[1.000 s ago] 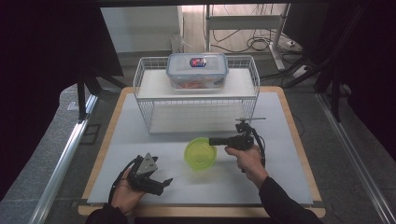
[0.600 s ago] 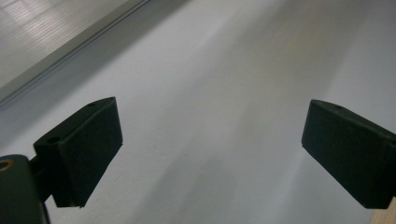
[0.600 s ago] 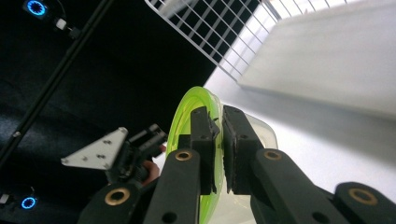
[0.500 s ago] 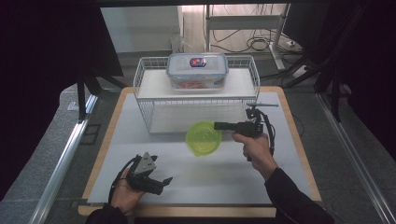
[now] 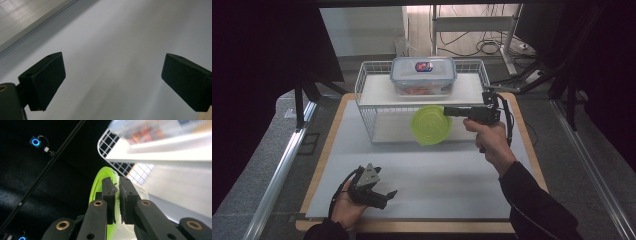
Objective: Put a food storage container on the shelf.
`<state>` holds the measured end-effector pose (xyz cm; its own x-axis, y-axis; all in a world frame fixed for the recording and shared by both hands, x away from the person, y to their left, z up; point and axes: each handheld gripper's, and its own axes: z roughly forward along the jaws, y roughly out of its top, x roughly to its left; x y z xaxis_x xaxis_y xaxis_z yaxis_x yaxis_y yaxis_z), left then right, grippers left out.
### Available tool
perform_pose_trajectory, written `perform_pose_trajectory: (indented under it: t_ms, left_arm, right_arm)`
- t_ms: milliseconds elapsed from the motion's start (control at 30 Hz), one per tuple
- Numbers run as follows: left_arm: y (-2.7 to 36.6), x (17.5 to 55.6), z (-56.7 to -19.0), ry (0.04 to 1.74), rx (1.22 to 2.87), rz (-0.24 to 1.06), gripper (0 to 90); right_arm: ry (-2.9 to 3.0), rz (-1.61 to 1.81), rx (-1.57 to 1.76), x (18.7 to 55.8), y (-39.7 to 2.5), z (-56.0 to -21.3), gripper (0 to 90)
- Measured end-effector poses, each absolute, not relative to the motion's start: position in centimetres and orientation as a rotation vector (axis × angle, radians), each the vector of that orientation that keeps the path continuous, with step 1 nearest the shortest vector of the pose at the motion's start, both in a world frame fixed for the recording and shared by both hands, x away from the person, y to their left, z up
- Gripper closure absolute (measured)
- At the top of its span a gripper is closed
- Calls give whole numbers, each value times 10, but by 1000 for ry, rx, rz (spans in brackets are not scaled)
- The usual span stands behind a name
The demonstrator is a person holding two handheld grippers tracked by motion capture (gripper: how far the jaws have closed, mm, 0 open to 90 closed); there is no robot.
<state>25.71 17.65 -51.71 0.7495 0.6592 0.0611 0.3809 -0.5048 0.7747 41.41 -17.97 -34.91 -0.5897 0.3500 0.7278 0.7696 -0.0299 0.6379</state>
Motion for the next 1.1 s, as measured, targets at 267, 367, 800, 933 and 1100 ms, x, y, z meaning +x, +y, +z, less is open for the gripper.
perform_pose_trajectory:
  t_ms: [267, 367, 800, 933, 1100]
  left_arm:
    - [176, 257, -517, 776, 2155, 438, 53]
    - [175, 257, -517, 775, 2158, 437, 53]
    - [175, 257, -517, 765, 2157, 426, 55]
    - [175, 256, -517, 762, 2154, 423, 55]
    - [176, 256, -516, 760, 2145, 418, 55]
  right_arm:
    - [-1837, -1712, -1181, 425, -179, -312, 842]
    - [-1839, -1737, -1197, 432, -178, -294, 842]
    - [-1760, -1866, -1317, 465, -175, -249, 842]
    - [-1746, -1902, -1365, 477, -170, -243, 841]
    - [-1746, -1925, -1442, 494, -156, -244, 840]
